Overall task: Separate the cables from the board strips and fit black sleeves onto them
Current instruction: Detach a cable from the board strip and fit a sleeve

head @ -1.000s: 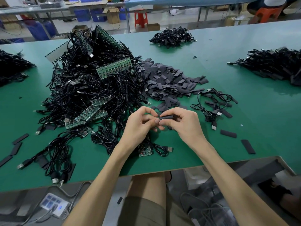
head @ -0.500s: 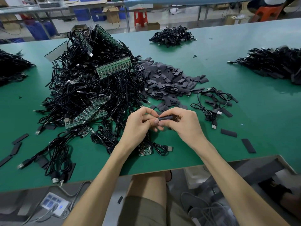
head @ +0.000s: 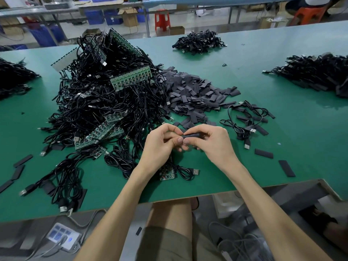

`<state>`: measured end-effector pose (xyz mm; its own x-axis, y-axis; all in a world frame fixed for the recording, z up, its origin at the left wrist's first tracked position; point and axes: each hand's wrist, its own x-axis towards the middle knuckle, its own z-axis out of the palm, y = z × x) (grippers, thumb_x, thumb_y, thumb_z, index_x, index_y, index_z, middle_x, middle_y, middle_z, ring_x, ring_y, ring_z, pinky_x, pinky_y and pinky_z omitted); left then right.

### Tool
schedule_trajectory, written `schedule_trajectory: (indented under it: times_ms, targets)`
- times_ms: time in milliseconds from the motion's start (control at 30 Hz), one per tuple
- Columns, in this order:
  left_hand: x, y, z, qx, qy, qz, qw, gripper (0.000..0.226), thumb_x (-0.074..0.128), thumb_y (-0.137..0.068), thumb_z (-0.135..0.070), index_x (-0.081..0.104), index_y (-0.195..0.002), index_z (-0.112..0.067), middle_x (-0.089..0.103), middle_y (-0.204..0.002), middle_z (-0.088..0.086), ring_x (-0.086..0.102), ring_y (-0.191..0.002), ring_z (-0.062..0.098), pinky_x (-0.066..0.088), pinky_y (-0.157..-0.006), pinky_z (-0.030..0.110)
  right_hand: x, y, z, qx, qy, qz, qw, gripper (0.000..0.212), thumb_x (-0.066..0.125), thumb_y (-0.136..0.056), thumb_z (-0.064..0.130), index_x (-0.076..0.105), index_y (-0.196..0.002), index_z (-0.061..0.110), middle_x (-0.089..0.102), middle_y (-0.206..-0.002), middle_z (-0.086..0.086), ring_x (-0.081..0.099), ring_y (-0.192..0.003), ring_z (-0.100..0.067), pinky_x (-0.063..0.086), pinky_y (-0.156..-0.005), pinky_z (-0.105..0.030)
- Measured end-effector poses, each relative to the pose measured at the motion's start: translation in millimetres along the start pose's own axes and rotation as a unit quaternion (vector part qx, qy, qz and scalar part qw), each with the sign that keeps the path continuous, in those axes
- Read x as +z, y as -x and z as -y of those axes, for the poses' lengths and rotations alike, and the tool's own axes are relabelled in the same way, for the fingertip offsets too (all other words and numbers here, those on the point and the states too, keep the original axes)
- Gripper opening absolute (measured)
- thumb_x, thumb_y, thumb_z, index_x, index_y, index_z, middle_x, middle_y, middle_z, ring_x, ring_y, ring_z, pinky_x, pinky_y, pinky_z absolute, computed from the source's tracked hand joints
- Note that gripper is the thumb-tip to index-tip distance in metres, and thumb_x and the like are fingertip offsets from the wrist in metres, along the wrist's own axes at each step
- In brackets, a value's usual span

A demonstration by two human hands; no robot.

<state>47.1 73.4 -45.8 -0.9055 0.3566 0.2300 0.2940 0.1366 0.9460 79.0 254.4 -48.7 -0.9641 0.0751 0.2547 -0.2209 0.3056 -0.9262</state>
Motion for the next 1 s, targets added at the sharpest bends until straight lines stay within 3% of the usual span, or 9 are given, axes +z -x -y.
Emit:
schedule_trajectory:
  times_ms: [533, 733, 867, 1000]
  targets:
    - [-0.9, 1.3, 1.6, 0.011, -0.021, 0.003, 1.000, 0.005, 0.063, -0.098, 0.002, 0.061, -0.101, -0.001, 0.076, -0.077, 0.010, 0.072, -0.068, 0.027, 0.057, -0.066, 0.031, 0.9, 0.7, -0.1, 0.020, -0.018, 0.001, 1.000, 0.021, 0.086, -0.079, 0.012, 0.081, -0.088, 0.030, 0.076, -0.073, 0.006, 0.066, -0.059, -0.008, 0.050, -0.058, -0.018]
    - [0.0, 1.7, -1.5, 0.026, -0.046, -0.007, 0.999, 0.008, 0.069, -0.097, -0.014, 0.064, -0.101, -0.009, 0.077, -0.082, 0.003, 0.074, -0.076, 0.022, 0.059, -0.074, 0.033, -0.7, 0.3, -0.3, 0.012, -0.067, 0.003, 0.998, 0.017, 0.079, -0.089, 0.008, 0.077, -0.096, 0.023, 0.075, -0.074, 0.002, 0.065, -0.061, -0.009, 0.052, -0.059, -0.021]
    - [3.3, 1.6, -6.4, 0.032, -0.080, -0.009, 0.996, 0.007, 0.068, -0.098, -0.017, 0.068, -0.102, -0.012, 0.077, -0.085, -0.001, 0.072, -0.079, 0.015, 0.057, -0.077, 0.027, -4.8, -0.8, 0.5, 0.014, -0.133, -0.057, 0.989, 0.008, 0.066, -0.099, 0.008, 0.071, -0.103, 0.013, 0.073, -0.074, -0.007, 0.063, -0.061, -0.017, 0.053, -0.056, -0.027]
    - [7.2, 3.0, -14.0, 0.066, -0.199, 0.008, 0.978, 0.012, 0.069, -0.097, -0.025, 0.072, -0.106, -0.018, 0.073, -0.089, -0.010, 0.064, -0.083, 0.007, 0.049, -0.078, 0.021, -7.6, -0.5, 0.4, 0.011, -0.171, -0.110, 0.979, 0.005, 0.066, -0.099, 0.008, 0.067, -0.104, 0.009, 0.072, -0.076, -0.010, 0.063, -0.063, -0.019, 0.051, -0.056, -0.027]
